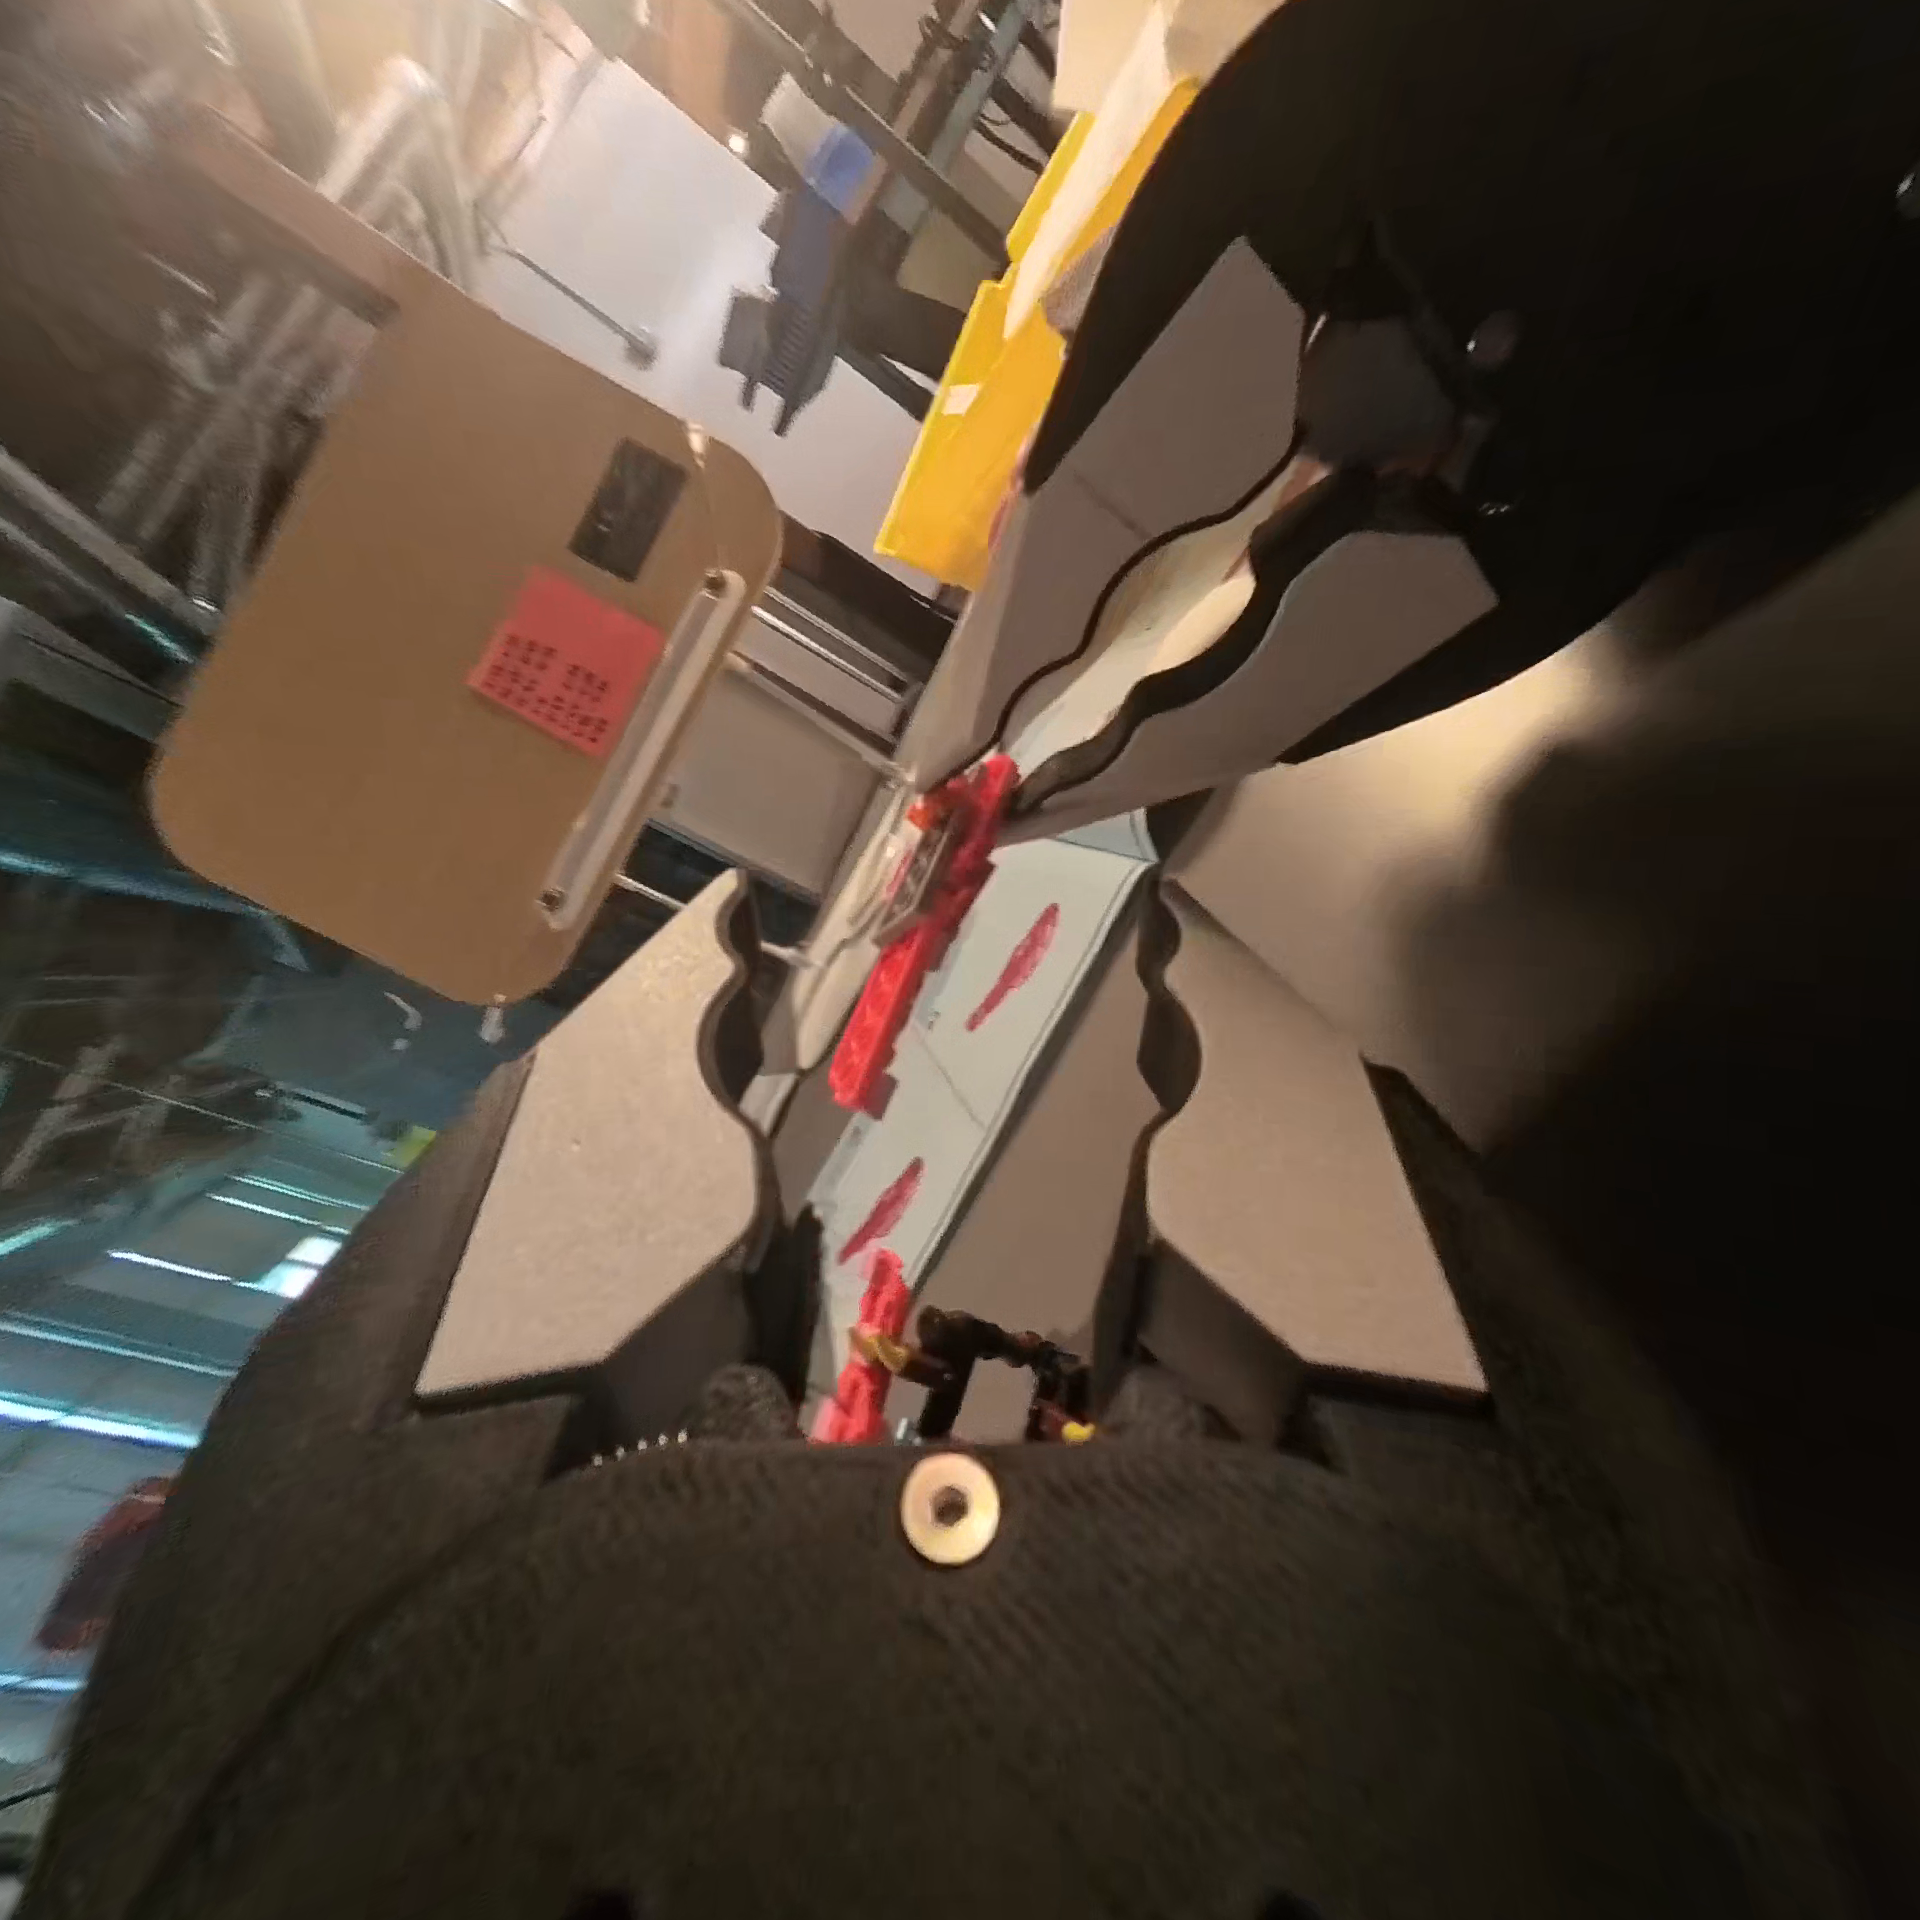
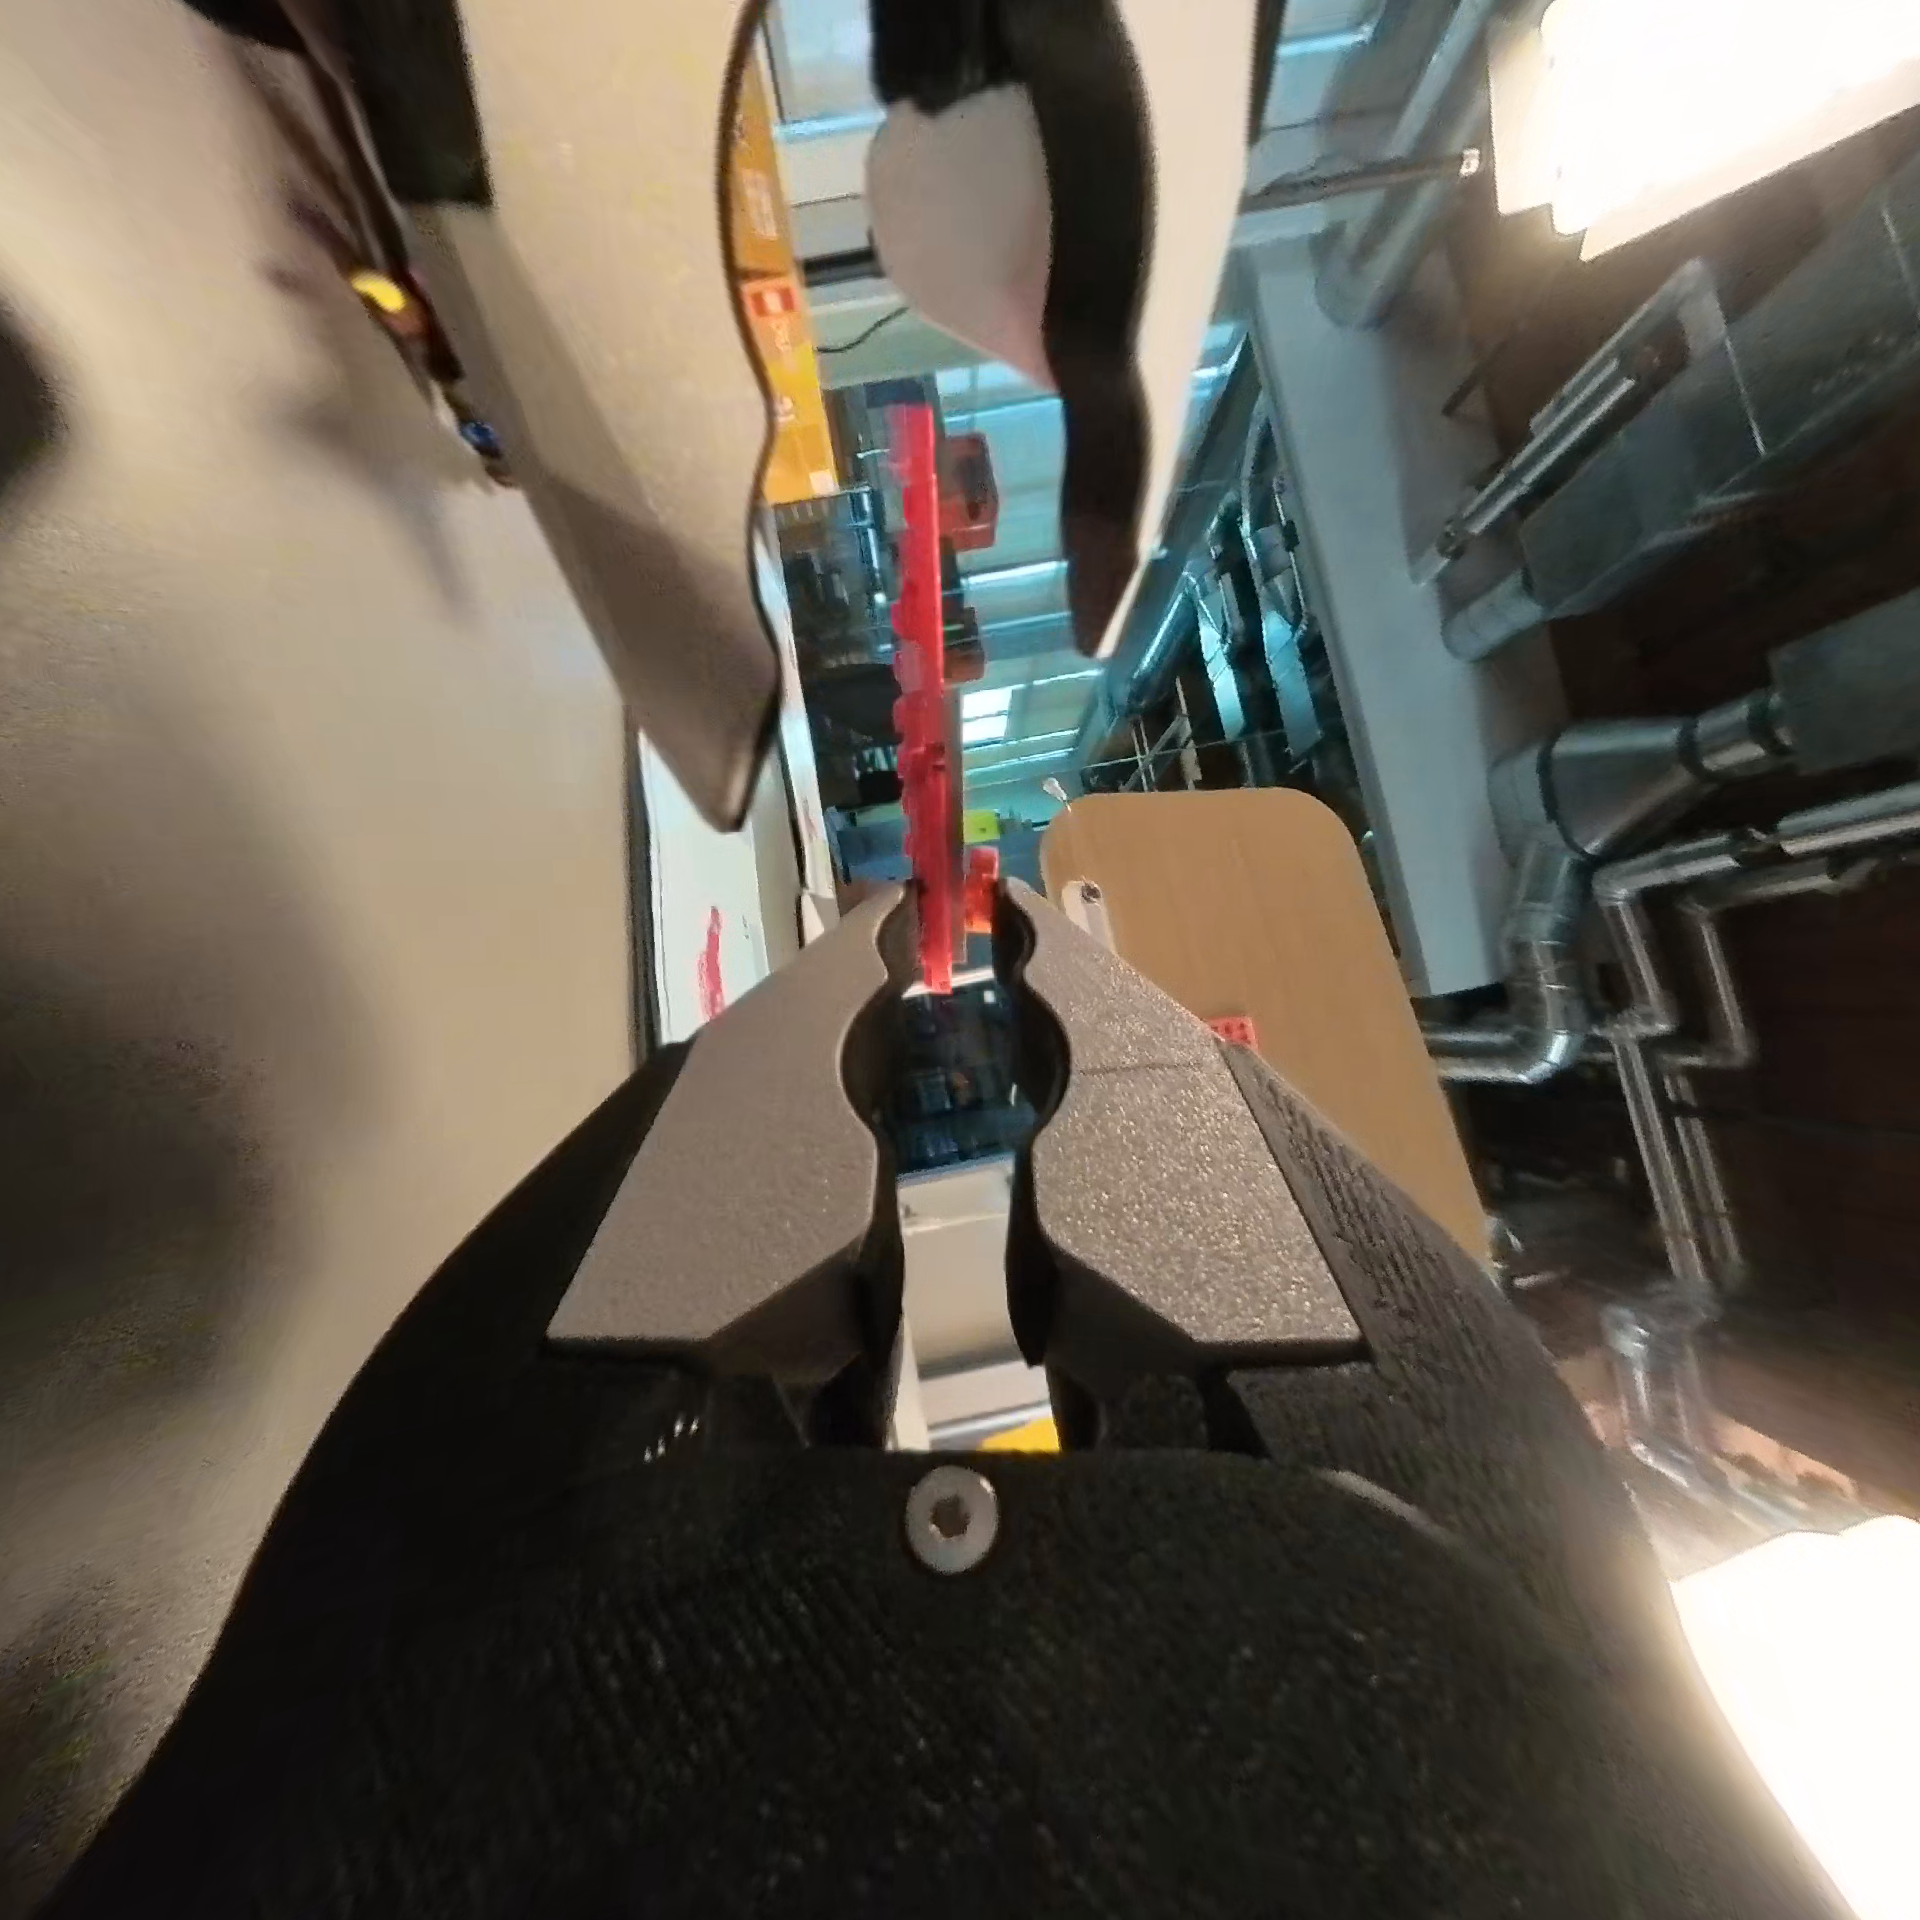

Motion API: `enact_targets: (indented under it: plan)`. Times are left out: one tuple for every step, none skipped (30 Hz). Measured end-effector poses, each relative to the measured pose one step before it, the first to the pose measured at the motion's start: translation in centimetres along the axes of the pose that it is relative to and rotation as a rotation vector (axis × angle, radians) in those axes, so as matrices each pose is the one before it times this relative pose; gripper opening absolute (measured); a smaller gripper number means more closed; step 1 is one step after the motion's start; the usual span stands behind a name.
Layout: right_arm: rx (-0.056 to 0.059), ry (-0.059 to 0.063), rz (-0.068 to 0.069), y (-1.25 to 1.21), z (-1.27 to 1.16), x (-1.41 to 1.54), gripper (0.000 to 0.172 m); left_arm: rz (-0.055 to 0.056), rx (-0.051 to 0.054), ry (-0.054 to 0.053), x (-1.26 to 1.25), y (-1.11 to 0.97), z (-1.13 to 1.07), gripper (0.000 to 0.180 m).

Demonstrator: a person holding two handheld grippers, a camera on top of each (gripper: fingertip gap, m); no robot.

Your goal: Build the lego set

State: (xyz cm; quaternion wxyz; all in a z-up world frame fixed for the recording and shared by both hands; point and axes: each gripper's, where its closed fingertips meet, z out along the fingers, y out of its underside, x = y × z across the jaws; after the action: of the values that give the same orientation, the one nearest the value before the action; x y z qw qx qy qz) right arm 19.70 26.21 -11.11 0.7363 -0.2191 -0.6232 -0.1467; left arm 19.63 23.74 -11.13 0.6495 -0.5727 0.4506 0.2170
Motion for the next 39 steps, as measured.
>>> enact_targets:
  plan:
    - [0.0035,0.0003,-0.0039,-0.104,-0.016,-0.012,0.01,0.0323,0.0051,-0.0299,-0.167,-0.085,-0.067,0.071]
    - [0.0006,0.0007,-0.0052,-0.024,-0.025,0.008,0.01,0.0234,0.0047,-0.0152,-0.004,-0.044,-0.026,0.07]
    - [-0.0003,-0.0024,-0.0055,0.002,-0.014,-0.044,0.01,0.0112,-0.0009,-0.0023,0.136,0.063,0.015,0.069]
    - [-0.0005,-0.0016,-0.0079,0.014,-0.028,-0.054,0.01,0.0055,-0.0071,-0.0007,0.096,0.185,0.057,0.066]
    - [-0.0009,-0.0036,-0.009,0.012,-0.038,-0.085,0.01,0.0067,-0.0099,-0.0018,0.029,0.237,0.078,0.063]
    - [-0.0013,-0.0068,-0.0085,0.026,-0.036,-0.143,0.01,0.0071,-0.0091,-0.0072,-0.071,0.205,0.064,0.061]
    - [-0.0016,-0.0071,-0.0081,0.039,-0.033,-0.149,0.01,0.0102,-0.0028,0.0056,0.126,0.088,0.039,0.056]
    - [-0.0027,-0.0063,-0.0071,0.056,-0.025,-0.137,0.01,0.0182,0.0039,0.0146,0.306,-0.015,0.003,0.048]
    - [-0.0011,-0.0056,-0.0046,0.012,-0.02,-0.115,0.01,0.0287,0.0016,-0.0065,0.032,-0.022,0.004,0.047]
    - [0.0014,-0.0073,-0.0022,-0.022,-0.023,-0.144,0.01,0.0353,0.0029,-0.0058,0.036,-0.043,-0.016,0.045]
    - [-0.0002,-0.0083,-0.003,-0.002,0.01,-0.157,0.011,0.0328,0.005,0.0047,0.197,-0.022,-0.02,0.043]
    - [-0.0015,-0.0046,-0.0039,0.004,-0.018,-0.108,0.01,0.0327,0.0024,0.0008,0.124,0.021,0.007,0.043]
    - [0.0003,-0.0039,-0.0016,-0.04,-0.034,-0.063,0.01,0.0354,0.0,-0.0046,0.047,0.023,0.018,0.043]
    - [0.0018,-0.0044,0.0009,-0.066,-0.057,-0.066,0.01,0.0338,0.0,0.001,0.151,0.037,0.043,0.041]
    - [0.0004,-0.0029,0.0023,-0.029,-0.078,-0.033,0.01,0.0335,-0.0022,-0.0007,0.146,0.107,0.045,0.039]
    - [-0.0013,-0.0043,0.0051,0.032,-0.076,-0.04,0.011,0.0332,-0.0068,-0.0043,0.075,0.164,0.049,0.037]
    - [-0.0002,-0.0049,0.0068,0.036,-0.066,-0.029,0.01,0.0288,-0.0085,-0.0109,-0.065,0.174,0.049,0.034]
    - [0.001,-0.0018,0.0036,0.014,-0.064,0.005,0.01,0.0246,-0.0048,-0.0099,-0.053,0.094,0.024,0.029]
    - [0.0009,-0.0014,0.0005,-0.006,-0.046,-0.01,0.01,0.021,-0.0028,-0.0068,-0.033,0.056,0.015,0.025]
    - [0.0015,-0.0039,-0.0001,-0.039,-0.036,-0.073,0.01,0.0122,-0.003,-0.0021,-0.014,0.04,0.004,0.021]
    - [0.0021,-0.0051,-0.0008,-0.054,-0.038,-0.106,0.01,0.0052,-0.0002,-0.0014,-0.031,-0.036,0.0,0.018]
    - [0.002,-0.0022,-0.0009,-0.069,-0.034,-0.046,0.01,0.0046,0.002,-0.0021,-0.075,-0.083,-0.022,0.019]
    - [0.0015,-0.0008,0.002,-0.039,-0.043,0.005,0.01,0.006,0.0003,-0.0027,-0.074,-0.058,-0.003,0.02]
    - [0.0027,-0.0048,0.0064,-0.036,-0.054,-0.038,0.01,0.0072,-0.0011,0.0007,0.004,-0.032,0.028,0.021]
    - [0.0085,-0.0069,0.0086,-0.125,-0.086,-0.071,0.01,0.0051,-0.008,0.0075,0.124,0.067,0.093,0.023]
    - [0.0124,-0.0033,0.0086,-0.199,-0.113,-0.002,0.01,0.0048,-0.024,0.0157,0.247,0.312,0.208,0.029]
    - [0.0067,-0.002,0.0081,-0.164,-0.073,0.012,0.01,0.0031,-0.0311,0.0186,0.317,0.437,0.291,0.033]
    - [0.005,-0.0083,0.0094,-0.129,-0.045,-0.095,0.01,0.0075,-0.0169,0.0156,0.308,0.28,0.204,0.035]
    - [0.0085,-0.0108,0.012,-0.176,-0.053,-0.139,0.01,0.0079,0.003,-0.0013,0.072,0.013,0.05,0.03]
    - [0.0078,-0.0086,0.0151,-0.149,-0.044,-0.079,0.01,0.0083,0.0177,-0.02,-0.257,-0.223,-0.107,0.021]
    - [0.0082,-0.0069,0.0186,-0.139,-0.051,-0.027,0.01,0.0122,0.0215,-0.028,-0.387,-0.282,-0.22,0.014]
    - [0.0096,-0.0023,0.0197,-0.139,-0.06,0.074,0.01,0.0066,0.0158,-0.01,-0.163,-0.249,-0.204,0.015]
    - [0.0078,-0.0004,0.0187,-0.111,-0.068,0.109,0.01,-0.0017,0.0093,-0.0133,-0.246,-0.146,-0.139,0.017]
    - [0.0055,-0.004,0.0185,-0.072,-0.049,0.031,0.01,-0.0012,0.0062,-0.004,-0.09,-0.095,-0.089,0.019]
    - [0.0018,-0.0058,0.0136,-0.022,-0.003,-0.021,0.01,-0.0089,0.0064,0.0086,0.111,-0.086,-0.04,0.02]
    - [-0.0022,-0.0039,0.0037,0.04,0.024,-0.057,0.01,-0.014,-0.0022,0.0336,0.467,0.022,-0.023,0.026]
    - [-0.003,-0.0032,-0.0023,0.058,0.024,-0.086,0.01,-0.0112,0.0044,0.0235,0.319,-0.073,-0.058,0.027]
    - [-0.0018,-0.0051,-0.0016,0.023,0.038,-0.1,0.01,0.0015,0.0109,0.0009,0.001,-0.172,-0.127,0.02]
    - [-0.0006,-0.0043,0.0002,-0.004,0.01,-0.086,0.01,0.0132,0.0007,0.0022,0.003,-0.026,-0.091,0.013]
